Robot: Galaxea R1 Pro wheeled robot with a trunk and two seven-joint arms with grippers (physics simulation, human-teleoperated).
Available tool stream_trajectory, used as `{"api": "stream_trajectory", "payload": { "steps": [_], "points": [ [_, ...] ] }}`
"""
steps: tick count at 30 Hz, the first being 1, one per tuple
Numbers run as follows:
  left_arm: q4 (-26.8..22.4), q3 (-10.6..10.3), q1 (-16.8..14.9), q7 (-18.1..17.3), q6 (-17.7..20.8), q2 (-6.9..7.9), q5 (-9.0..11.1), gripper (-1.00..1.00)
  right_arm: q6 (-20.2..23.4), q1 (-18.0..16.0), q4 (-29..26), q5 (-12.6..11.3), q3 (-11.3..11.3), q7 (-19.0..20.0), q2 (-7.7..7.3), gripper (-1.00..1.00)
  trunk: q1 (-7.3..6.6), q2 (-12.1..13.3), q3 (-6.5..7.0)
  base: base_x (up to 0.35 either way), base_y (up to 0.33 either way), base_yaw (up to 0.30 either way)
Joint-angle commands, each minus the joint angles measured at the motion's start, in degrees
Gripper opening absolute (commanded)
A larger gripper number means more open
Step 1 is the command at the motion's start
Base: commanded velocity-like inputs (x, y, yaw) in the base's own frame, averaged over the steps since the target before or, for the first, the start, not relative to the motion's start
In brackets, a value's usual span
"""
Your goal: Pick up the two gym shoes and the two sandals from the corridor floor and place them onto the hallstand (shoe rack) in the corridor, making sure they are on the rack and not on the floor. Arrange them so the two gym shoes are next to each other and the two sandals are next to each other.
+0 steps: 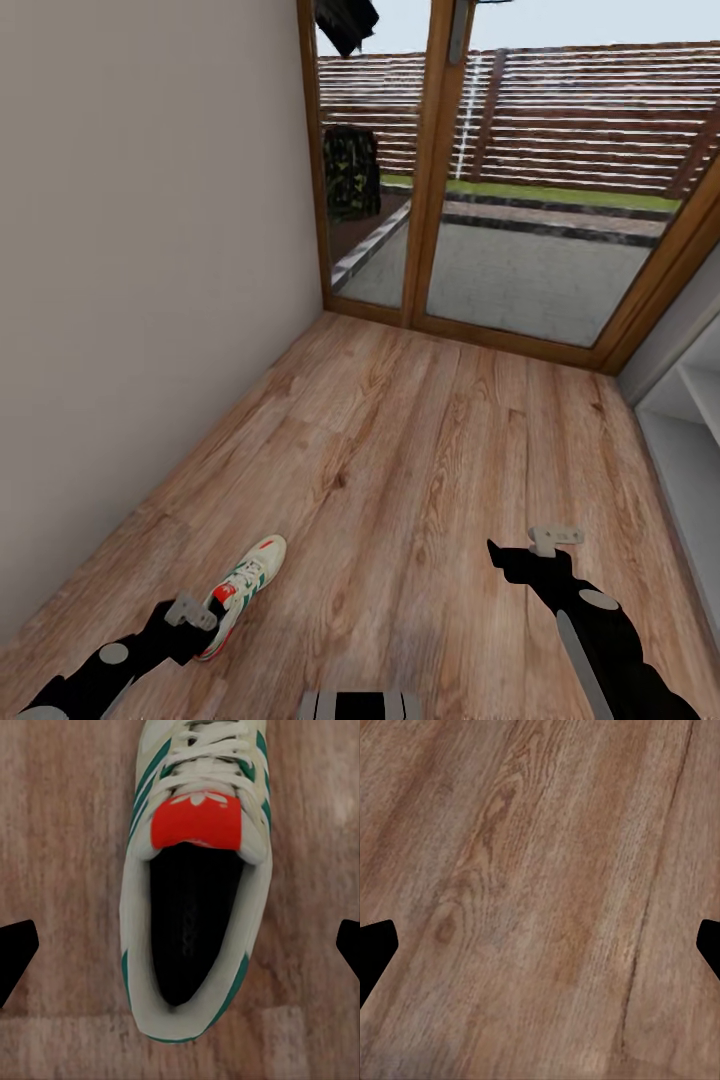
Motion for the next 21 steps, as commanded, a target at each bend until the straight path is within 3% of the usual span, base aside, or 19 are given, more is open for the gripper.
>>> {"api": "stream_trajectory", "payload": {
  "steps": [1, 6, 18, 21],
  "points": [
    [0.0, 0.03, -0.04, -0.08, -0.27, 0.02, -0.33, 1.0, 0.26, -0.02, -0.08, -0.5, -0.06, -0.03, 0.0, 1.0, 0.01, -0.03, -0.28, 0.0, 0.0, 0.0],
    [-0.05, 0.04, -0.09, -0.08, -0.27, 0.04, -0.33, 1.0, 0.26, -0.01, -0.09, -0.5, -0.06, -0.03, -0.01, 1.0, 0.14, -0.1, -1.56, 0.0, 0.0, 0.0],
    [-0.07, 0.05, -0.03, -0.02, -0.27, 0.0, -0.35, 1.0, 0.26, -0.02, -0.07, -0.5, -0.06, -0.03, -0.01, 1.0, 0.14, -0.1, -2.12, 0.0, 0.0, 0.0],
    [-0.07, 0.05, -0.02, -0.01, -0.27, 0.01, -0.36, 1.0, 0.26, -0.01, -0.09, -0.5, -0.05, -0.03, -0.02, 1.0, 0.22, -0.14, -2.86, 0.0, 0.0, 0.0]
  ]
}}
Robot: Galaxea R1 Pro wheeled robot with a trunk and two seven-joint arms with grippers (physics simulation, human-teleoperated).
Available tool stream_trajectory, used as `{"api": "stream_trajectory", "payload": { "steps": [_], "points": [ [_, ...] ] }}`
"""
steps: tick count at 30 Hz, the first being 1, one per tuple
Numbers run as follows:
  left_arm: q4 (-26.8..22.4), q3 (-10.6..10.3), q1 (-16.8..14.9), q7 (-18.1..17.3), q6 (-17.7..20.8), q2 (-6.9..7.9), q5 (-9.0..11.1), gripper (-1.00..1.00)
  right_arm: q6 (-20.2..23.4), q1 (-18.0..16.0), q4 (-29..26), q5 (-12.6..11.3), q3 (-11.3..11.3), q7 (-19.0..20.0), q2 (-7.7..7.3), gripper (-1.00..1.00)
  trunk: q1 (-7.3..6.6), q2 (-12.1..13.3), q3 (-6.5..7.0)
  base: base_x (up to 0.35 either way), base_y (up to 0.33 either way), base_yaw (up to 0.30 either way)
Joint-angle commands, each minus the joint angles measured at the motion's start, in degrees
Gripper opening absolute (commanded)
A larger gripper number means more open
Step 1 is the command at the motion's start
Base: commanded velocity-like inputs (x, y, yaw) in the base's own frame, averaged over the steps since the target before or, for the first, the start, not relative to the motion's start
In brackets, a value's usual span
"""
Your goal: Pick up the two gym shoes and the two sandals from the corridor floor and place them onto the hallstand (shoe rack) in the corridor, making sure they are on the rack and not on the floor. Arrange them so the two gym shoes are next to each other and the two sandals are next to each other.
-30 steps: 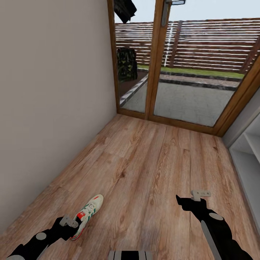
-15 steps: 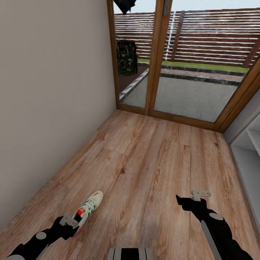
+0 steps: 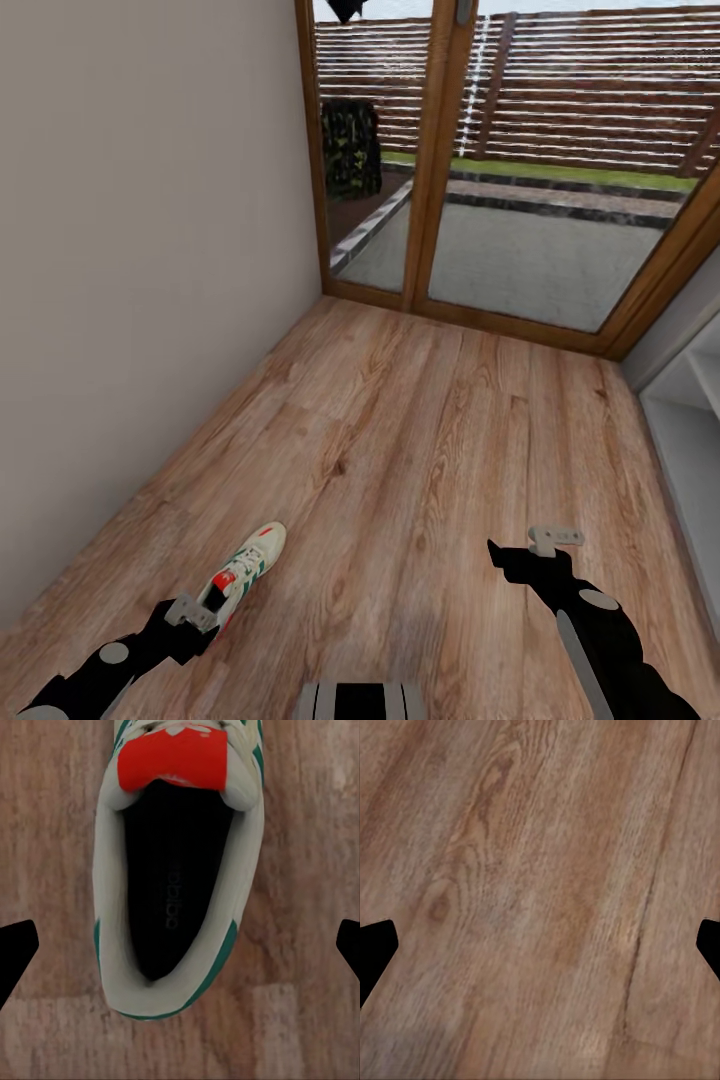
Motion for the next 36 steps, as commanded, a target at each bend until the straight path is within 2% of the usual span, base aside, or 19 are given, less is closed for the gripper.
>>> {"api": "stream_trajectory", "payload": {
  "steps": [1, 12, 36],
  "points": [
    [0.01, 0.03, -0.03, -0.07, -0.27, 0.01, -0.34, 1.0, 0.26, -0.02, -0.07, -0.49, -0.04, -0.03, 0.0, 1.0, 0.01, -0.03, -0.31, 0.0, 0.0, 0.0],
    [0.01, 0.03, -0.03, -0.01, -0.27, -0.02, -0.3, 1.0, 0.26, -0.04, -0.09, -0.49, -0.07, -0.03, 0.0, 1.0, 0.3, -0.18, -3.57, 0.0, 0.0, 0.0],
    [0.01, 0.12, -0.03, 0.27, -0.27, 0.07, -0.3, 1.0, 0.26, -0.02, -0.09, -0.49, -0.05, -0.03, 0.01, 1.0, 0.3, -0.18, -3.86, 0.008, 0.01, 0.0]
  ]
}}
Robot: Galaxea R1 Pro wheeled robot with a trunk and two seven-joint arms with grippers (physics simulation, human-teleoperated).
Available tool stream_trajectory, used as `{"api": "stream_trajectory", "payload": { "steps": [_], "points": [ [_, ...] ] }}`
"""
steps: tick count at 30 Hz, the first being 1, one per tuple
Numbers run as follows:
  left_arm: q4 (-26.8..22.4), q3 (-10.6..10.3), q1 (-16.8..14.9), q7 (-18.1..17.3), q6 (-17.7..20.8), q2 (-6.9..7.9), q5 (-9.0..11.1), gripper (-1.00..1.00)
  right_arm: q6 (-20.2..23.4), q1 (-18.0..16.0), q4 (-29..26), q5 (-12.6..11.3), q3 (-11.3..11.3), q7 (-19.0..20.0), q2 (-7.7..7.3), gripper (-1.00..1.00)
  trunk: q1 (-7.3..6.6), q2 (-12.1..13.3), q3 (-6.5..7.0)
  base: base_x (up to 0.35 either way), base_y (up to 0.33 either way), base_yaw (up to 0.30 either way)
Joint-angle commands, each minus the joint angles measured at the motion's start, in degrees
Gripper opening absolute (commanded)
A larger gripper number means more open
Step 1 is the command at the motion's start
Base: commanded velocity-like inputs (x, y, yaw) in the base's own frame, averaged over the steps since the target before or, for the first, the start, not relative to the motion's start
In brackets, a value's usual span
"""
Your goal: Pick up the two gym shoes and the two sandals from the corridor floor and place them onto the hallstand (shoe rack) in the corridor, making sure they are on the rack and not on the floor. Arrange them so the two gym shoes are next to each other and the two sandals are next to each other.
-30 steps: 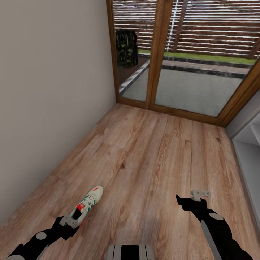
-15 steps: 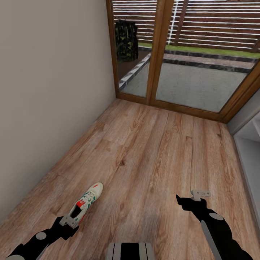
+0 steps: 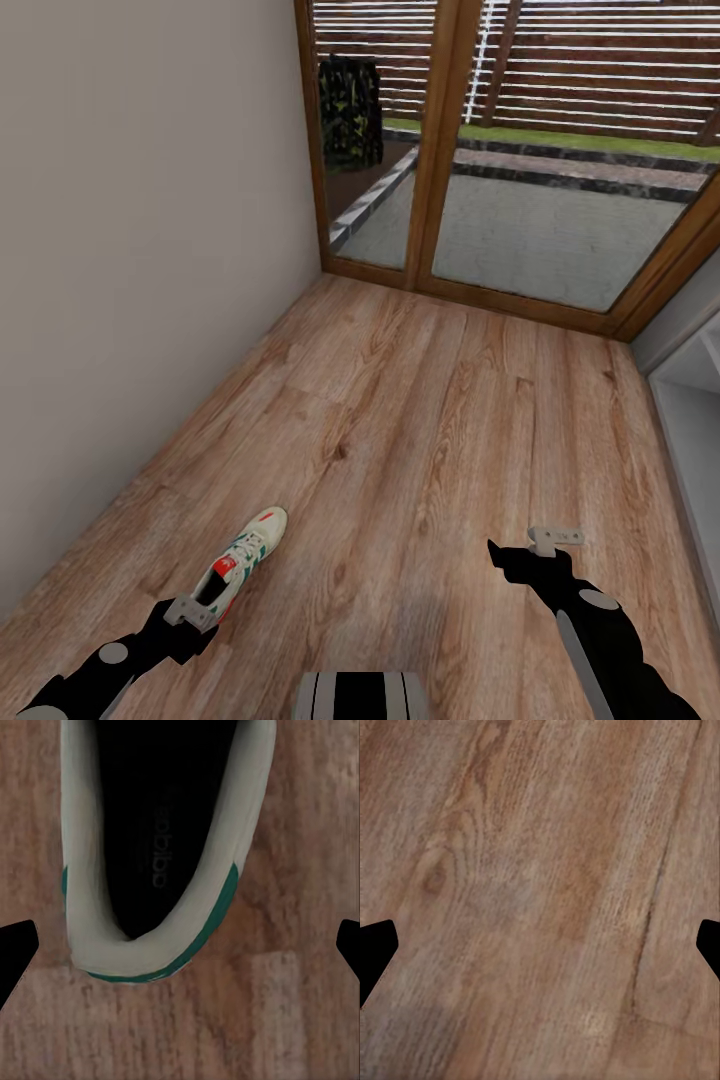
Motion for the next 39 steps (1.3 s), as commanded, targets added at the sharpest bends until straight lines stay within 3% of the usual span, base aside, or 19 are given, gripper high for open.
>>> {"api": "stream_trajectory", "payload": {
  "steps": [1, 39],
  "points": [
    [0.02, 0.03, -0.01, -0.06, -0.27, 0.01, -0.34, 1.0, 0.27, -0.02, -0.08, -0.5, -0.04, -0.03, 0.0, 1.0, 0.0, -0.02, -0.04, 0.048, 0.059, 0.0],
    [-0.02, -0.26, -0.02, 0.02, -0.27, -0.29, -0.39, 1.0, 0.36, -0.03, -0.08, -0.45, 0.0, -0.03, -0.15, 1.0, 0.0, -0.02, -0.04, 0.024, 0.003, 0.0]
  ]
}}
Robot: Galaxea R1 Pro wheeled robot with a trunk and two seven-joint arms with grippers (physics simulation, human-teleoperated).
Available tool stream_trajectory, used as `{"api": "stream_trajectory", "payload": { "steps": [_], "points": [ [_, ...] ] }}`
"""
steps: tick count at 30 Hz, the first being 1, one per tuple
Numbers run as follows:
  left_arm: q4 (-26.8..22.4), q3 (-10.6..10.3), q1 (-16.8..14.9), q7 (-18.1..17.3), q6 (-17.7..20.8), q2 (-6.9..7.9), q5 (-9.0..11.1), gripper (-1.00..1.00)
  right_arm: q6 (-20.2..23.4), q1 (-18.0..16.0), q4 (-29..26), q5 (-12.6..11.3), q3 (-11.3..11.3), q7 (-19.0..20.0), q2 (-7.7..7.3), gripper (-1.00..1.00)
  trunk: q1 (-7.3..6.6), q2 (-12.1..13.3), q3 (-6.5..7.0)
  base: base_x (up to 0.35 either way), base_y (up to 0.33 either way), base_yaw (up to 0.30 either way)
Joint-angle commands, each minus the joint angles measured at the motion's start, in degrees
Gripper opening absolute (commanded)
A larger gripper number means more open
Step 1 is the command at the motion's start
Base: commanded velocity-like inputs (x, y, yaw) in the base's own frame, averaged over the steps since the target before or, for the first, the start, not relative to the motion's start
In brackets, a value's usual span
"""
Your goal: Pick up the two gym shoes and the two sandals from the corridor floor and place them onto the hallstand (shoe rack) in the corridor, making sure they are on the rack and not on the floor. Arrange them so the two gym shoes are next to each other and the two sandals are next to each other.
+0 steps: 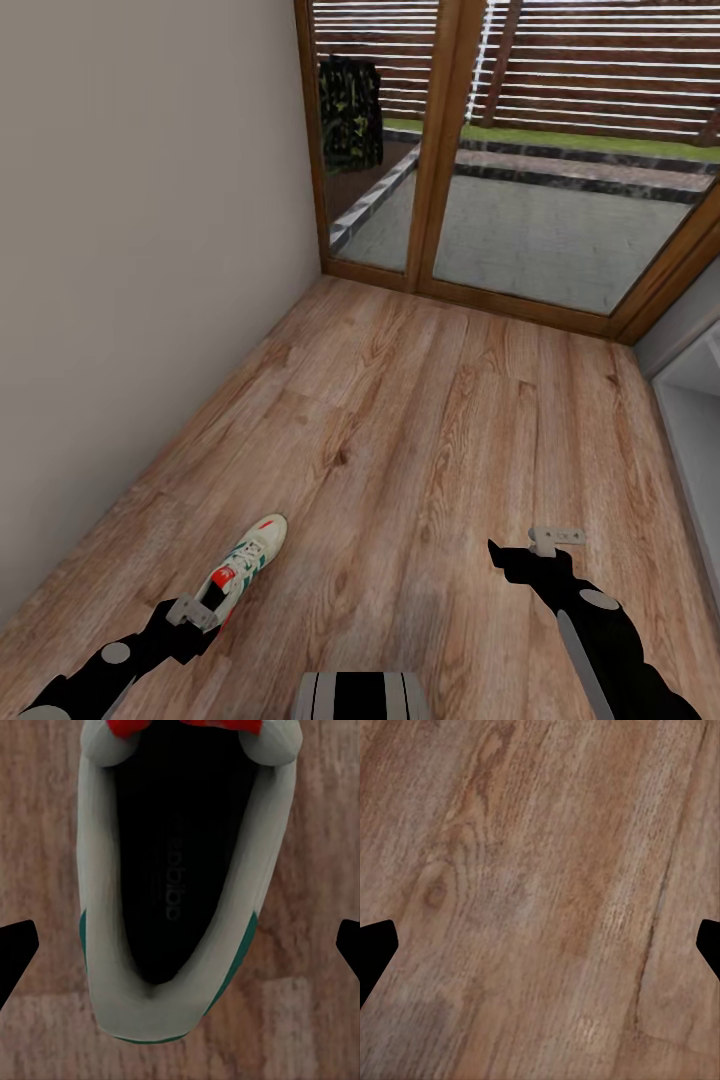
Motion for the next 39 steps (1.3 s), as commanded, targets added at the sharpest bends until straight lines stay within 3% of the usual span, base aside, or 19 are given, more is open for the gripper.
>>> {"api": "stream_trajectory", "payload": {
  "steps": [1, 6, 15, 27, 32, 39],
  "points": [
    [0.0, -0.02, -0.02, -0.07, -0.27, 0.05, -0.31, 1.0, 0.27, -0.02, -0.07, -0.48, -0.03, -0.03, -0.01, 1.0, -0.01, -0.01, -0.04, 0.0, 0.0, 0.0],
    [0.01, -0.04, -0.02, -0.07, -0.27, 0.17, -0.28, 1.0, 0.27, -0.01, -0.02, -0.46, -0.09, -0.03, -0.02, 1.0, -0.01, -0.01, -0.04, 0.0, 0.0, 0.0],
    [0.04, 0.12, -0.02, -0.07, -0.27, 0.22, -0.28, 1.0, 0.24, -0.03, -0.06, -0.53, -0.83, -0.03, 0.05, 1.0, 0.22, -0.14, -2.11, 0.0, 0.0, 0.0],
    [-0.01, 0.21, -0.02, -0.07, -0.27, 0.31, -0.27, 1.0, 0.26, -0.02, -0.07, -0.54, -0.96, -0.03, 0.06, 1.0, 0.22, -0.14, -2.39, 0.0, 0.0, 0.0],
    [-0.03, 0.21, -0.03, -0.07, -0.27, 0.31, -0.27, 1.0, 0.25, -0.03, -0.07, -0.54, -0.96, -0.03, 0.06, 1.0, 0.35, -0.2, -3.5, 0.0, 0.0, 0.0],
    [-0.03, 0.21, -0.03, -0.07, -0.27, 0.32, -0.27, 1.0, 0.27, -0.03, -0.07, -0.54, -0.96, -0.03, 0.06, 1.0, 0.35, -0.2, -3.5, 0.0, 0.0, 0.0]
  ]
}}
